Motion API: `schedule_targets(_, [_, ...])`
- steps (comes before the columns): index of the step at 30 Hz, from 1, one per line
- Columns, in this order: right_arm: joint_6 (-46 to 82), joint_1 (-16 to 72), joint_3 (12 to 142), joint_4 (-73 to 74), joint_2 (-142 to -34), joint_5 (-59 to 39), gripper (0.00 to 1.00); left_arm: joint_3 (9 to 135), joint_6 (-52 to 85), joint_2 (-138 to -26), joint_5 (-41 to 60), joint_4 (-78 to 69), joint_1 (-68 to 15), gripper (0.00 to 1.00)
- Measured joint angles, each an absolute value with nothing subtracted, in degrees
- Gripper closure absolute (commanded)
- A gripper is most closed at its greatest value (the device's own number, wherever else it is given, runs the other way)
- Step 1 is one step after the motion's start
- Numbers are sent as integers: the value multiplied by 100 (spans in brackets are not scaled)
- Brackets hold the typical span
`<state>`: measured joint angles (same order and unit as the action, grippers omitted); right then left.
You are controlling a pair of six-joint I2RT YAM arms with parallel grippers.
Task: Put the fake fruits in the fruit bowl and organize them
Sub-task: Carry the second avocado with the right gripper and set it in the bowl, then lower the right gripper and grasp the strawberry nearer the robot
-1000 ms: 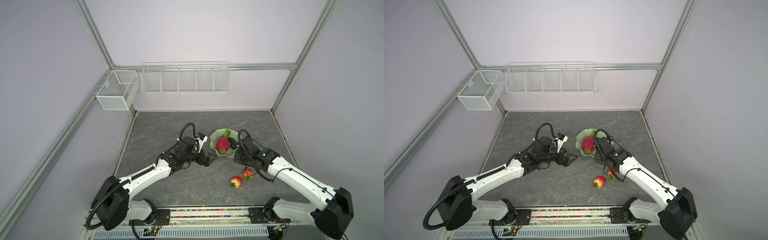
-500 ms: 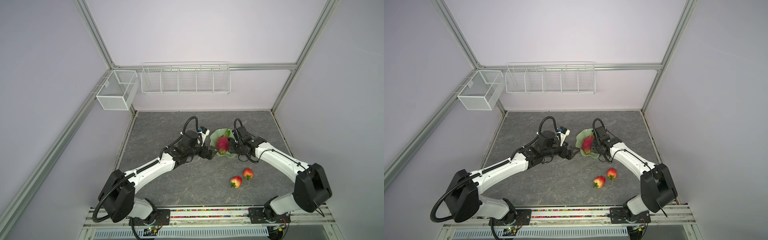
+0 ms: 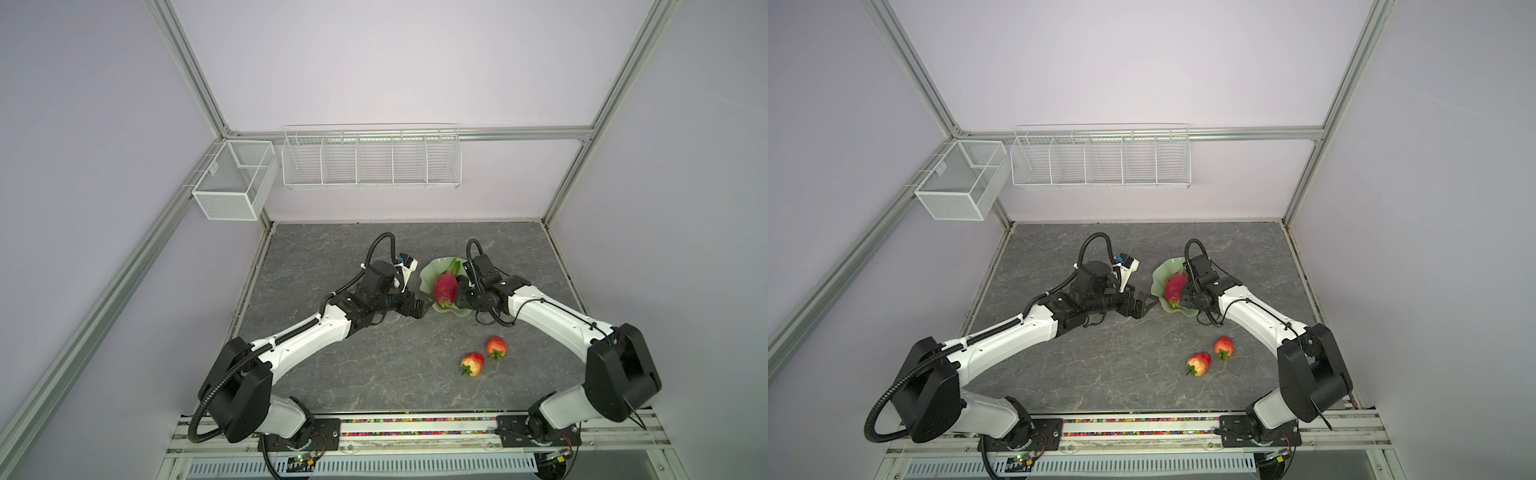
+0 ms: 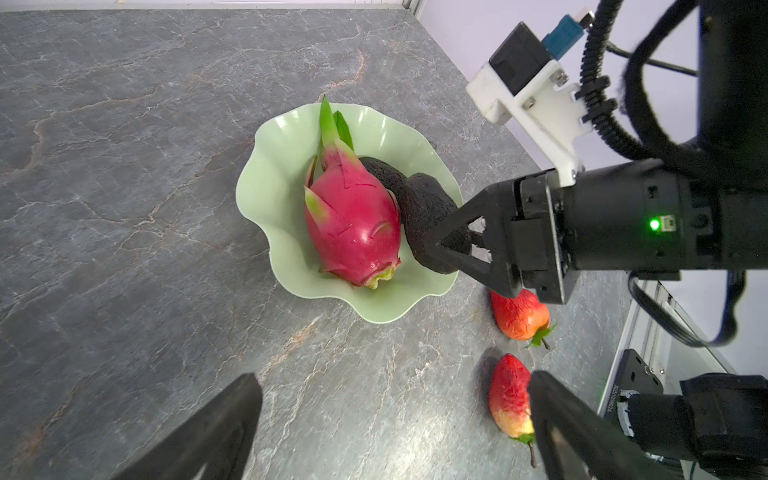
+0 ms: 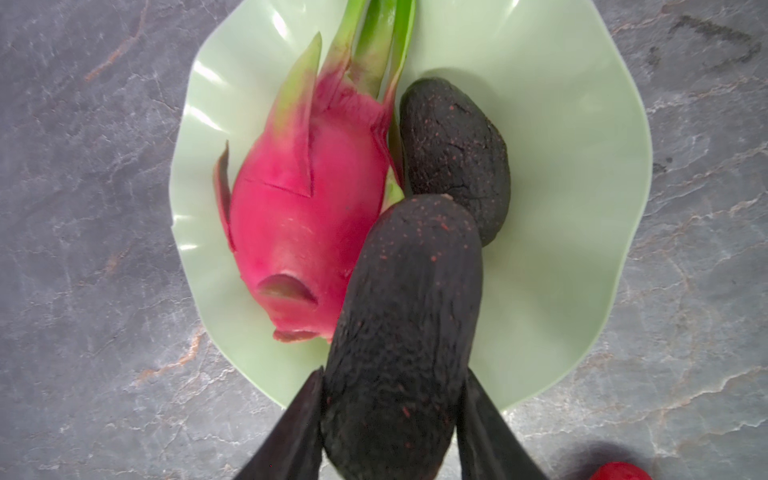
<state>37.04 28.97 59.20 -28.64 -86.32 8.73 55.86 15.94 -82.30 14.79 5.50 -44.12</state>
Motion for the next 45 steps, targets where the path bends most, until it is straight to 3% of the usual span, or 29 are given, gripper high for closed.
schedule_targets(16, [3378,2897,5861,-2939,-8385,1057,10,5581,1570,-8068,1680,545,-4412,1])
schedule_targets(21, [3363,3035,5826,-3452,-7594,1063,9,5363,1446,-7881,2075,545,-4410,1])
schedule_targets(27, [3782,4023,5446,-4530,-6925,1000,9,5050,1142,-7592,2860,910,-4407,1])
schedule_targets(33, [4703,4652,4482,-5135,-6296,792,8,4436,1015,-6816,2980,1216,-4407,1])
schedule_targets(40, [5450,4860,3874,-4851,-6390,720,7,4289,978,-6665,2936,1249,-4407,1])
schedule_targets(45, [5601,4864,3868,-4381,-6906,727,15,4278,980,-6665,2912,1212,-4407,1])
